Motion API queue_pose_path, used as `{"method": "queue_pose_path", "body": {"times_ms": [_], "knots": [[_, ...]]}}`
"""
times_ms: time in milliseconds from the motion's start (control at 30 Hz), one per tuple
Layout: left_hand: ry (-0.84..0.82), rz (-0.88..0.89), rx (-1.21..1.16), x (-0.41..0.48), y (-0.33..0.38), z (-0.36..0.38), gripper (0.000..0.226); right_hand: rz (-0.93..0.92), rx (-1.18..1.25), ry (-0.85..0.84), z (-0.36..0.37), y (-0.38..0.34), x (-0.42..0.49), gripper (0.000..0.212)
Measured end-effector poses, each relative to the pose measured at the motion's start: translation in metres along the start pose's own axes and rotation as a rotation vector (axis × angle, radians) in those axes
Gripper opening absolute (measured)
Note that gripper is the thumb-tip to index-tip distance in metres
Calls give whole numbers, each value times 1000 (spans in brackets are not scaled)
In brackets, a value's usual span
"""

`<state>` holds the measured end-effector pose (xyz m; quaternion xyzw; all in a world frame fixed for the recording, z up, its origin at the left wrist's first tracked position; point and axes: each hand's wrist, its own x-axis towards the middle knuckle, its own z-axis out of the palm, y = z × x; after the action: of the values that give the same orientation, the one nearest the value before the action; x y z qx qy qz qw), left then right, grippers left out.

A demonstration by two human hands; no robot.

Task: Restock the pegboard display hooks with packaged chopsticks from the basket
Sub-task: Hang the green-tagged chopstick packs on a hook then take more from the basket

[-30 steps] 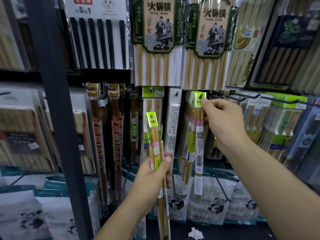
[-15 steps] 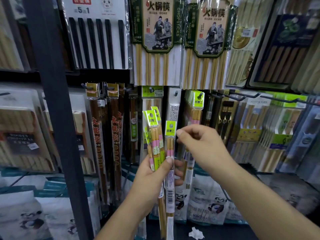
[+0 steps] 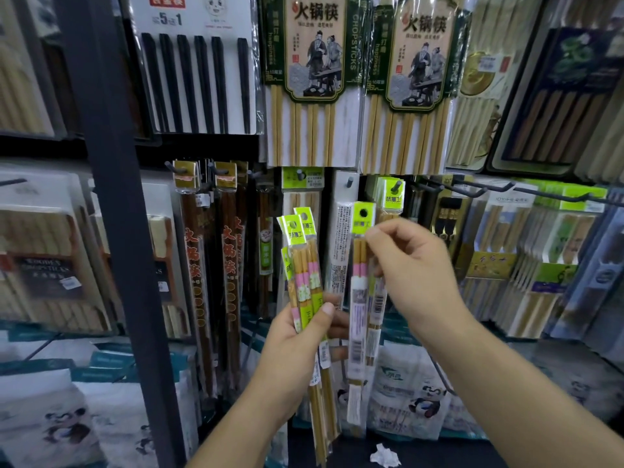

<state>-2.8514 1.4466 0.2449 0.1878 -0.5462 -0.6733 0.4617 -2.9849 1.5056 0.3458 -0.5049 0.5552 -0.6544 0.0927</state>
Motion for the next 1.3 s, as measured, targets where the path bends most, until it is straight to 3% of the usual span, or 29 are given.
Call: {"method": "queue_pose_path", "body": {"times_ms": [233, 700, 900, 1033, 1167, 1300], "knots": [[-54, 26, 12, 1, -2, -3, 45, -38, 18, 165, -18, -11, 29, 28], [-14, -8, 52, -2, 4, 2, 15, 99, -26, 233, -23, 4, 44, 30], [12, -15, 42, -2, 4, 0, 17, 56, -127, 246, -25, 10, 38, 31], [3, -23, 13, -3, 6, 0, 34, 47, -121, 284, -25, 12, 26, 29], [-22, -5, 15, -4, 6, 1, 39, -14, -163, 115, -14, 12, 4, 22], [-62, 0, 10, -6, 3, 4, 34, 40, -183, -92, 0, 11, -7, 10]]}}
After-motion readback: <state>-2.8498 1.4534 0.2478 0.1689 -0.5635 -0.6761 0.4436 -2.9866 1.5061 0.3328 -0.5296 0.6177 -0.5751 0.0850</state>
